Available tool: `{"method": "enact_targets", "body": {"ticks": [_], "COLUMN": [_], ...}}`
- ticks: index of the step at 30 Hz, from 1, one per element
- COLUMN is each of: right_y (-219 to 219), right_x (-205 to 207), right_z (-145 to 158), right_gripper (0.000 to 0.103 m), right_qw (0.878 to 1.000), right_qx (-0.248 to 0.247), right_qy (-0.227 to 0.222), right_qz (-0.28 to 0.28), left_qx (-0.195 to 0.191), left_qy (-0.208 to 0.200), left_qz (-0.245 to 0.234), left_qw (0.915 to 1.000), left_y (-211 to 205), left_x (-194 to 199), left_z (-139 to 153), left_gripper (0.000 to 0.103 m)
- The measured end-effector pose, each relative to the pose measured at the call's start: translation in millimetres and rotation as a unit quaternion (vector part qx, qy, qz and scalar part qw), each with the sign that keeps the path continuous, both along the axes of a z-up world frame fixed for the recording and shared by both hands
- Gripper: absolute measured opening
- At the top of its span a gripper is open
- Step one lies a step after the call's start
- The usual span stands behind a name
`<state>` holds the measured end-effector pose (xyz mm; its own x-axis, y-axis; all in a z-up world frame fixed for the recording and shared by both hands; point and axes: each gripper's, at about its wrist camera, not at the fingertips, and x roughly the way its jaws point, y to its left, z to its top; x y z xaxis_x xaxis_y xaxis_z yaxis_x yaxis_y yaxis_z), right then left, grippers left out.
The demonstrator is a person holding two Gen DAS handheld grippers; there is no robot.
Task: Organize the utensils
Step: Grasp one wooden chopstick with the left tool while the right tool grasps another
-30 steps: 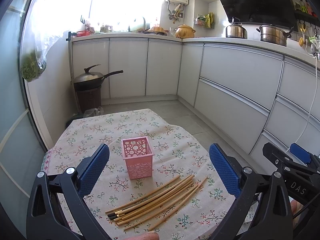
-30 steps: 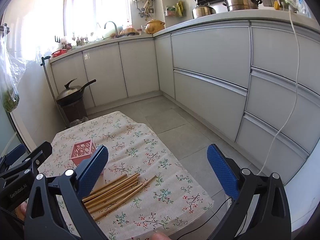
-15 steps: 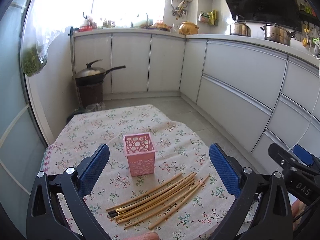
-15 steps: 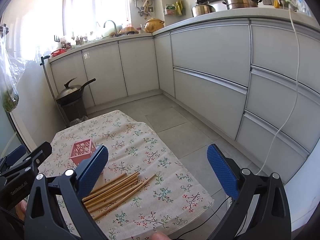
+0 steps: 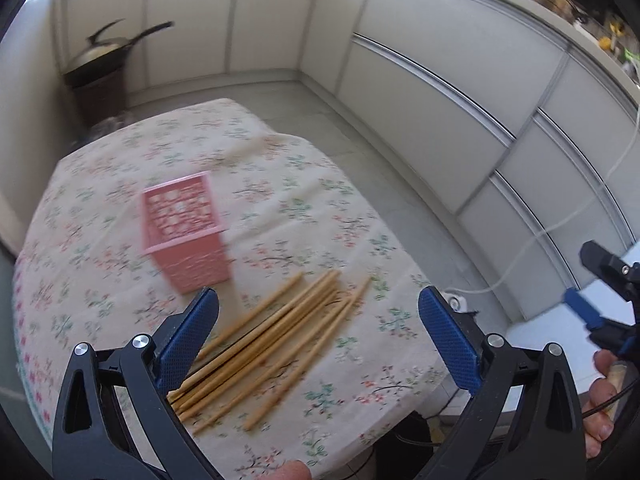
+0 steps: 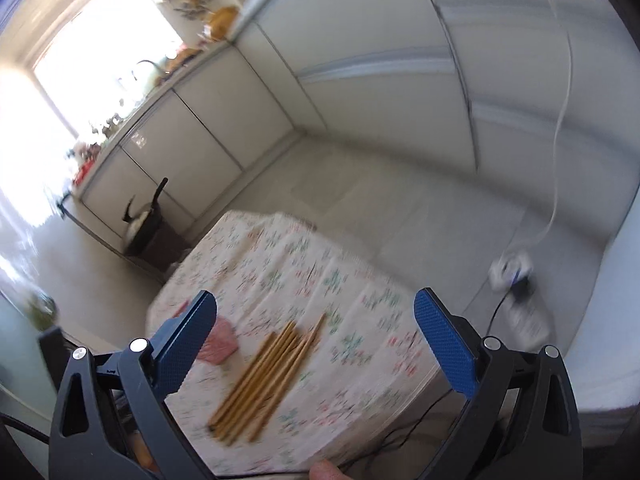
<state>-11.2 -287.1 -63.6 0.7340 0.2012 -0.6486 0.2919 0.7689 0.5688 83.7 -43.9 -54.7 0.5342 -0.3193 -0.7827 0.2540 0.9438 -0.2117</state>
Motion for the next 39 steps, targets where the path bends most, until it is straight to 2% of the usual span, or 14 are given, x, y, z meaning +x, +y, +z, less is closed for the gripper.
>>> {"method": "enact_targets", "body": {"ticks": [3,5,6,7,9,13,17,20,23,29,32,33,35,39], "right_y": [-16,-20,-22,-23,-25,-23,-25,-28,-32,-33,-34,-34,-32,-27], "right_x": [9,13,14,15,17,22,24,25,27,26,26,26,26,30], "right_z": [-25,-38,-43,-47,-52,-56,-54,-52,-51,-53,-53,-55,-59,-68], "right_gripper": [0.096,0.096,0.096,0.096,0.096,0.096,0.096,0.096,0.096,0.096,0.096,0.096,0.096,0.096], "right_qw": [0.995,0.991,0.988,0.985,0.981,0.973,0.969,0.968,0.966,0.966,0.966,0.966,0.965,0.966], "right_qx": [0.085,0.119,0.136,0.152,0.172,0.206,0.222,0.229,0.238,0.238,0.238,0.238,0.239,0.228], "right_qy": [0.043,0.062,0.069,0.075,0.082,0.091,0.087,0.082,0.081,0.085,0.083,0.085,0.09,0.111], "right_qz": [0.01,0.013,0.015,0.019,0.027,0.048,0.059,0.061,0.064,0.062,0.057,0.055,0.051,0.044], "left_qx": [0.001,0.027,0.043,0.062,0.091,0.162,0.227,0.265,0.279,0.274,0.258,0.252,0.254,0.253], "left_qy": [0.057,0.101,0.118,0.146,0.188,0.185,0.181,0.172,0.178,0.207,0.203,0.2,0.183,0.109], "left_qz": [-0.041,-0.053,-0.057,-0.065,-0.071,-0.073,-0.091,-0.096,-0.098,-0.089,-0.092,-0.094,-0.094,-0.103], "left_qw": [0.9976,0.9931,0.9904,0.9851,0.9755,0.9665,0.9527,0.9439,0.9386,0.935,0.9402,0.942,0.945,0.9558], "left_y": [-25,-40,-44,-49,-53,-55,-62,-66,-67,-57,-50,-48,-45,-35], "left_x": [36,58,64,72,85,95,103,106,113,130,134,134,124,104], "left_z": [-12,-30,-38,-49,-72,-94,-106,-111,-116,-143,-143,-142,-139,-124], "left_gripper": [0.096,0.093,0.084,0.069,0.057,0.045,0.027,0.024,0.024,0.022,0.021,0.017,0.015,0.013]}}
